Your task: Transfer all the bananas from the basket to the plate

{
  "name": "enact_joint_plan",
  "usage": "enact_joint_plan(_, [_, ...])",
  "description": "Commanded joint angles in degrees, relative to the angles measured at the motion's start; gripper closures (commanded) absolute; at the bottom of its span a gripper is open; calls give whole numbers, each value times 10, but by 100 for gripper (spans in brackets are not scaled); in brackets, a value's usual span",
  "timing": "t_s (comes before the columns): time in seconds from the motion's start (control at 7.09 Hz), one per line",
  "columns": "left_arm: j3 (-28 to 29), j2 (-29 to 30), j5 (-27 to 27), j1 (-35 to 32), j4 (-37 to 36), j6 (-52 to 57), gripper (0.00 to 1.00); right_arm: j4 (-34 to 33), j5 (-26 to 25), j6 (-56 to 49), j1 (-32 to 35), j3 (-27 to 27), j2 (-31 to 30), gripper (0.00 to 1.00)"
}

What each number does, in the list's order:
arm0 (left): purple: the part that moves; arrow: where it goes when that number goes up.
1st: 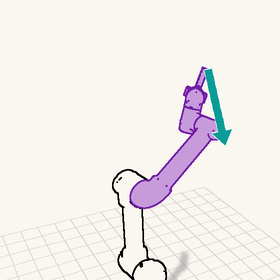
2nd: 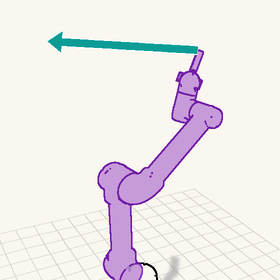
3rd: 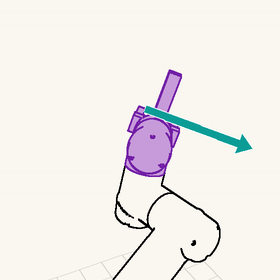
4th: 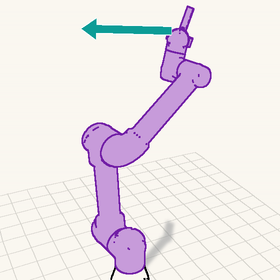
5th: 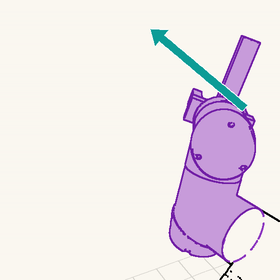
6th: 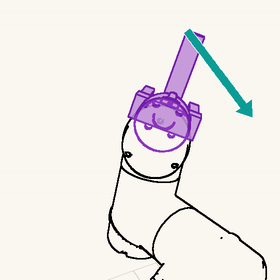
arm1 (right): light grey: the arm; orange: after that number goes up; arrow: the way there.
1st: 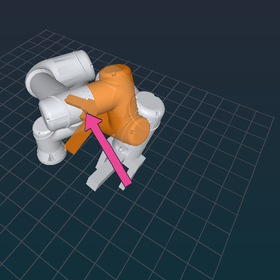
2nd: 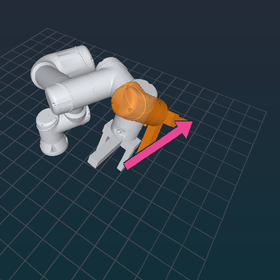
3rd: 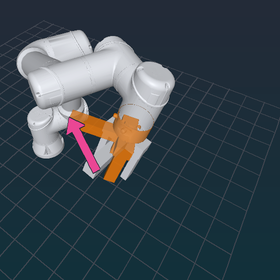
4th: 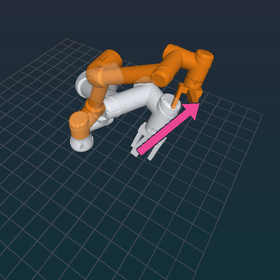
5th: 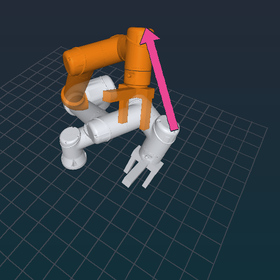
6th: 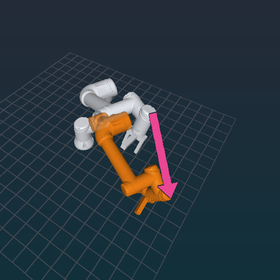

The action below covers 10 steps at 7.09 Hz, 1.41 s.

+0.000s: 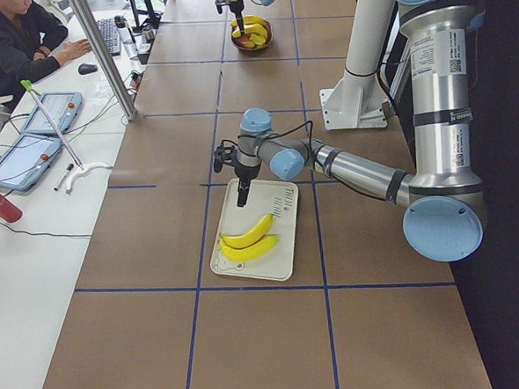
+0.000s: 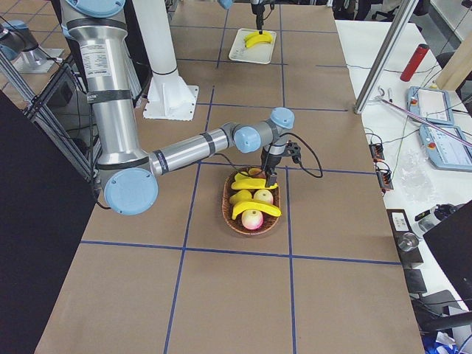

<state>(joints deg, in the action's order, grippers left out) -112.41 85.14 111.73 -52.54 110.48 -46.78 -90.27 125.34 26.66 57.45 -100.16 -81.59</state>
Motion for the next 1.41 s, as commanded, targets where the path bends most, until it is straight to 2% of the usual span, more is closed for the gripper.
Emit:
enact_joint_plan(0.0, [-1, 1, 1, 1, 0, -1, 0, -2, 1, -5, -4, 1, -8, 19])
enact_joint_plan(0.28, [-1, 3, 1, 0, 0, -1, 0, 0, 0, -32, -4, 1, -24, 18])
enact_joint_plan(0.42, [-2, 3, 1, 0, 0, -1, 0, 0, -1, -32, -4, 1, -24, 24])
enact_joint_plan(0.56, [-4, 3, 1, 0, 0, -1, 0, 1, -2, -32, -4, -1, -23, 61])
enact_joint_plan(0.71, [-4, 3, 1, 0, 0, -1, 0, 1, -2, -32, -3, -5, -19, 88])
enact_joint_plan(0.85, [-4, 3, 2, 0, 0, -2, 0, 1, 0, -33, 5, -7, -18, 99])
enact_joint_plan(1.13, [-4, 4, 2, 0, 0, -2, 0, -10, 2, -35, 22, -42, -23, 100])
enact_joint_plan(1.27, [-4, 4, 2, 0, 0, -2, 0, -47, 3, -35, 33, -65, -17, 100])
